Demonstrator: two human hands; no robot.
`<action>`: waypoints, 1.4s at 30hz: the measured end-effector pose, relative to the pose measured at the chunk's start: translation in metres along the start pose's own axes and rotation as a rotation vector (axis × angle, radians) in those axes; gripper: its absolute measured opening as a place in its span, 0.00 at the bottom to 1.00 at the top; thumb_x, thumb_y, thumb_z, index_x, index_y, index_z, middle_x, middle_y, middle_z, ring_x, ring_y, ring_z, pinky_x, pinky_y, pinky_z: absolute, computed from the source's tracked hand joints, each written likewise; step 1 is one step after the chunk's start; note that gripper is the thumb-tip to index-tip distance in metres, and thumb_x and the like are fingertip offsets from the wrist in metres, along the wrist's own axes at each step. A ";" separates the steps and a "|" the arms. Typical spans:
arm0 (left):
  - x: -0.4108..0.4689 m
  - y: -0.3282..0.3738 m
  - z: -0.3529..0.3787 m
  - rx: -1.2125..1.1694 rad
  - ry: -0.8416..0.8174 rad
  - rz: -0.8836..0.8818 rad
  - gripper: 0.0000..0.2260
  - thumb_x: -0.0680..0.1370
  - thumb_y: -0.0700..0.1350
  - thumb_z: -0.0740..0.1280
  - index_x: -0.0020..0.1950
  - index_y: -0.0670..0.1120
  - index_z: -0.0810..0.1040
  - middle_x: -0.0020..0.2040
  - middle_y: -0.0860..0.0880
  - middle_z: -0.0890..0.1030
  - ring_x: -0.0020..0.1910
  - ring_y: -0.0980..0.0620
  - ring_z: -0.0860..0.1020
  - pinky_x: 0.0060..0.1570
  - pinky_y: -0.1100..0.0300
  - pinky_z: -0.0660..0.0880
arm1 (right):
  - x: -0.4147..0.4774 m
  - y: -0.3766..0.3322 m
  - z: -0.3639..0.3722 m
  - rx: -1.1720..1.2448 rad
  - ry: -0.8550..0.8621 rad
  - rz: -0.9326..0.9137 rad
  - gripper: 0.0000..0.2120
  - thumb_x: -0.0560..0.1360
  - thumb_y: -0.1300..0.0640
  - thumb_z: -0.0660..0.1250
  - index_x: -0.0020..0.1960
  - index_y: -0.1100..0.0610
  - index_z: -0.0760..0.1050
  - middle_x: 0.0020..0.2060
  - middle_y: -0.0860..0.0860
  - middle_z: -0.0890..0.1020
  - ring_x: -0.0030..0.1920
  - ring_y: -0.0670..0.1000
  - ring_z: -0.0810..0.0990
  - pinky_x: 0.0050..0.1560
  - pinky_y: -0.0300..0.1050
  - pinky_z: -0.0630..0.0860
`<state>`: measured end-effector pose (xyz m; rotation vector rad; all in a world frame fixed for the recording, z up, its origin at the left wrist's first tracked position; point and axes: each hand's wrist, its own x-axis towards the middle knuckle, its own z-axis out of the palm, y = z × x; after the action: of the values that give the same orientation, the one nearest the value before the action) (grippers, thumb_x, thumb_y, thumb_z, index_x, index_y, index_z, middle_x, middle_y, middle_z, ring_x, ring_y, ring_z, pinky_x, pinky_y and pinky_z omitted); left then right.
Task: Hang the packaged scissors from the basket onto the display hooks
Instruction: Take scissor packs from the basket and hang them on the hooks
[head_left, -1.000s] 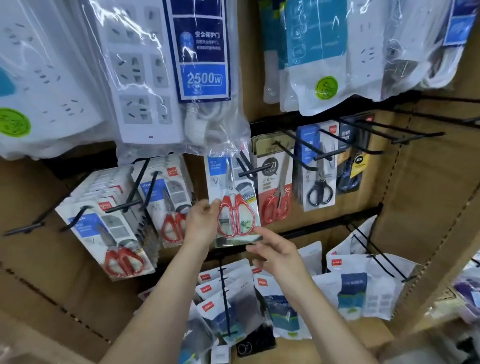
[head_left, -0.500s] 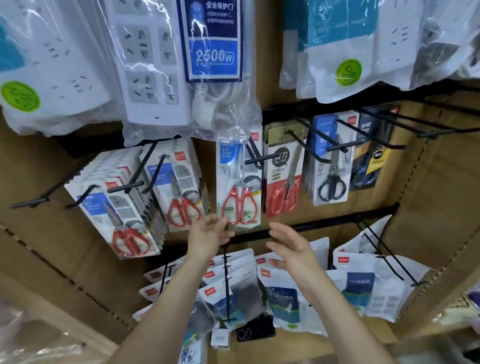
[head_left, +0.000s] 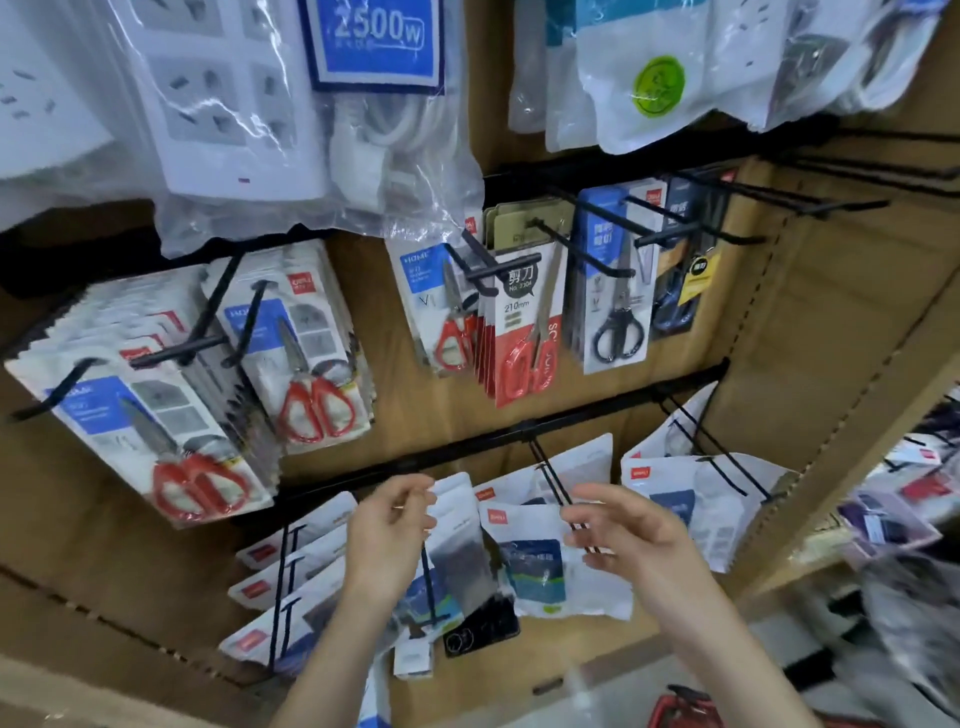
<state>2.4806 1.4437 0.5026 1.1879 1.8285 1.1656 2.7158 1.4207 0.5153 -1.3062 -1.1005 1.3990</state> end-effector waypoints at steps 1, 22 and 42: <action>-0.008 -0.004 0.000 -0.009 -0.033 -0.001 0.12 0.81 0.39 0.62 0.46 0.52 0.80 0.43 0.51 0.84 0.35 0.56 0.82 0.42 0.55 0.78 | -0.006 0.003 -0.003 0.004 0.031 0.002 0.12 0.81 0.65 0.61 0.55 0.53 0.81 0.47 0.51 0.87 0.46 0.53 0.85 0.45 0.43 0.78; -0.167 -0.025 0.143 0.105 -0.856 0.115 0.18 0.78 0.32 0.64 0.40 0.54 0.82 0.35 0.55 0.83 0.32 0.55 0.80 0.38 0.58 0.76 | -0.192 0.104 -0.151 0.104 0.710 0.141 0.10 0.78 0.71 0.62 0.50 0.61 0.80 0.37 0.56 0.85 0.34 0.49 0.82 0.36 0.38 0.76; -0.244 -0.338 0.536 0.563 -1.135 -0.106 0.12 0.79 0.38 0.66 0.45 0.55 0.81 0.43 0.56 0.84 0.44 0.59 0.81 0.47 0.63 0.77 | -0.151 0.525 -0.375 0.392 1.080 0.632 0.08 0.79 0.67 0.64 0.53 0.57 0.78 0.43 0.55 0.84 0.35 0.45 0.80 0.34 0.36 0.77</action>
<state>2.9186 1.3262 -0.0028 1.5541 1.2551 -0.1955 3.0754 1.1788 0.0140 -1.8100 0.3165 0.9549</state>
